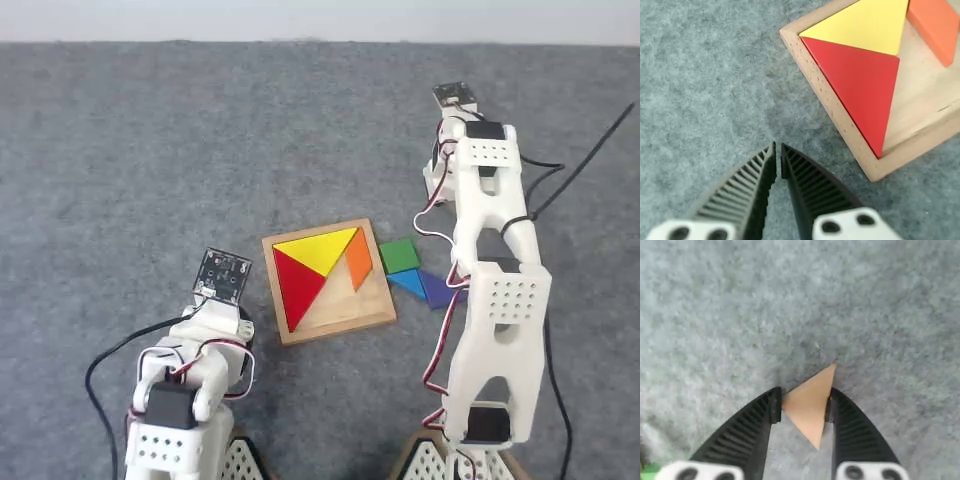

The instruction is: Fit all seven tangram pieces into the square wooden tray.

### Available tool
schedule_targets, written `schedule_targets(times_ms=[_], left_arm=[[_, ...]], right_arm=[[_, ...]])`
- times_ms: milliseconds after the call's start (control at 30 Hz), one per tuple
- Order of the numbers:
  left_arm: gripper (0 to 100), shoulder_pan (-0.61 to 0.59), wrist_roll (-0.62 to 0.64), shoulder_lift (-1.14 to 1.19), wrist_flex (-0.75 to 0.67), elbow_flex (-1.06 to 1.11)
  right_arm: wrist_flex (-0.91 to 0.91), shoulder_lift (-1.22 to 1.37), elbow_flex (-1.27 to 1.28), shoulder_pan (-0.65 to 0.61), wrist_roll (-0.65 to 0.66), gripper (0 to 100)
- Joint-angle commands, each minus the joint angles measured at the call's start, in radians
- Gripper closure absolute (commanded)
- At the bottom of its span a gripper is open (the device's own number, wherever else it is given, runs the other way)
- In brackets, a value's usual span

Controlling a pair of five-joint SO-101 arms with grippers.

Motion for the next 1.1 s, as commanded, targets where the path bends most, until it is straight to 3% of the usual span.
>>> schedule_targets(times_ms=[0,767,1067], left_arm=[[98,-0.003,-0.003,-0.018,0.003,-0.010],[98,-0.003,-0.003,-0.018,0.003,-0.010],[98,-0.003,-0.003,-0.018,0.003,-0.010]], right_arm=[[0.045,-0.042,-0.046,-0.005,-0.015,91.6],[0.392,-0.420,-0.037,-0.031,-0.060,96.1],[0.282,-0.743,0.327,-0.159,-0.100,96.1]])
